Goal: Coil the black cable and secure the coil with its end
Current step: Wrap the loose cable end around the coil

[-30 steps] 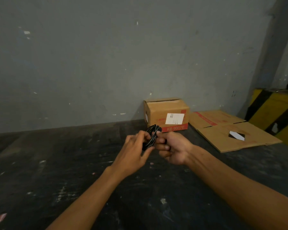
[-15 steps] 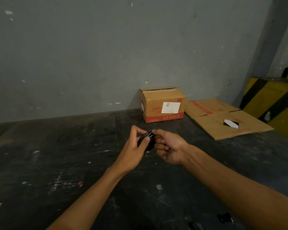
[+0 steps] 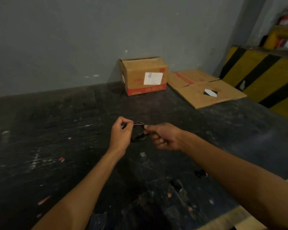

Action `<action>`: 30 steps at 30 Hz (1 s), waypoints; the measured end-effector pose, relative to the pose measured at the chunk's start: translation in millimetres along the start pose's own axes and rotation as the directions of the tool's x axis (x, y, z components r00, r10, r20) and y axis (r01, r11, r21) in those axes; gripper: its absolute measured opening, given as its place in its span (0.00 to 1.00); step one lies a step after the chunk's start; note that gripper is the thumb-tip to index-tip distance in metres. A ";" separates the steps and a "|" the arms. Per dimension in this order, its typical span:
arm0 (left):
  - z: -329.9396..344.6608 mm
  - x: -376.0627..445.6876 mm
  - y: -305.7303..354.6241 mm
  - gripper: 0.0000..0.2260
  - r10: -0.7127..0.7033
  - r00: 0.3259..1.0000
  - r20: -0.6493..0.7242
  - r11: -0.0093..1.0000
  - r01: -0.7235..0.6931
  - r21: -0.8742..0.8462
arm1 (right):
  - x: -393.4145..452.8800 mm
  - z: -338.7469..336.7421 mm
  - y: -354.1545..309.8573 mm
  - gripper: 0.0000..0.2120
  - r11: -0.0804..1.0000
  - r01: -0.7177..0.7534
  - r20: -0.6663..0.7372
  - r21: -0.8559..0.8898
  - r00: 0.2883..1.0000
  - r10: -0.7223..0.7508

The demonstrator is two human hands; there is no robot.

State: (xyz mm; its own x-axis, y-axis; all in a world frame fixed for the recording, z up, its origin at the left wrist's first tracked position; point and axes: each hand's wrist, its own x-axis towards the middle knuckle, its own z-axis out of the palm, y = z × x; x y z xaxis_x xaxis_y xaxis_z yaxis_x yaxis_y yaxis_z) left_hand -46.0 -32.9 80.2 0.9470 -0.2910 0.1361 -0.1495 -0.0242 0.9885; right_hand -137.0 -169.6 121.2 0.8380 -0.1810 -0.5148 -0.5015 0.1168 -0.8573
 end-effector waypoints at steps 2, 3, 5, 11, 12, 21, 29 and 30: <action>-1.4 -5.0 -13.5 0.08 -0.119 0.993 0.020 0.991 0.120 -0.055 | 1.8 -14.7 28.8 0.09 0.946 0.059 -0.114 -0.318 0.988 -0.100; -2.5 -8.7 -20.0 0.07 -0.162 0.986 0.037 0.984 0.164 -0.067 | 2.3 -21.5 45.0 0.08 0.878 0.057 -0.138 -0.475 0.981 -0.138; -5.6 -17.7 -31.6 0.06 -0.211 0.975 0.070 0.974 0.216 -0.065 | 3.8 -34.5 78.0 0.08 0.704 0.011 -0.109 -0.710 0.986 -0.125; -10.8 -33.8 -52.5 0.08 -0.269 0.955 0.127 0.962 0.273 -0.021 | 13.3 -51.3 152.6 0.15 0.428 -0.123 -0.111 -0.895 0.992 0.053; -11.3 -34.9 -53.9 0.08 -0.275 0.952 0.131 0.960 0.279 -0.013 | 14.2 -51.3 158.2 0.16 0.416 -0.120 -0.108 -0.901 0.993 0.053; -15.2 -34.7 -58.5 0.10 -0.300 0.943 0.147 0.951 0.282 0.129 | 24.7 -54.0 154.1 0.07 0.581 -0.104 -0.161 -0.808 0.986 -0.047; -9.5 -13.1 -32.3 0.10 -0.219 0.967 0.129 0.964 0.194 0.182 | 15.6 -4.0 34.2 0.03 0.877 0.364 -0.200 -0.315 0.877 -0.436; -8.2 -8.3 -24.7 0.10 -0.201 0.972 0.119 0.969 0.180 0.168 | 14.9 2.7 19.8 0.04 0.865 0.409 -0.204 -0.289 0.857 -0.473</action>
State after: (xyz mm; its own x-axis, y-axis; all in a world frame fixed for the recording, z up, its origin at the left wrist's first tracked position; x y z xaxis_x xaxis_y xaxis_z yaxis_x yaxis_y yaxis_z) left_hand -47.9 -22.0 55.2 0.9169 -0.3923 -0.0741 -0.0225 -0.2361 0.9715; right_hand -133.8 -167.3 96.6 0.9116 -0.4093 -0.0371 -0.1534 -0.2553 -0.9546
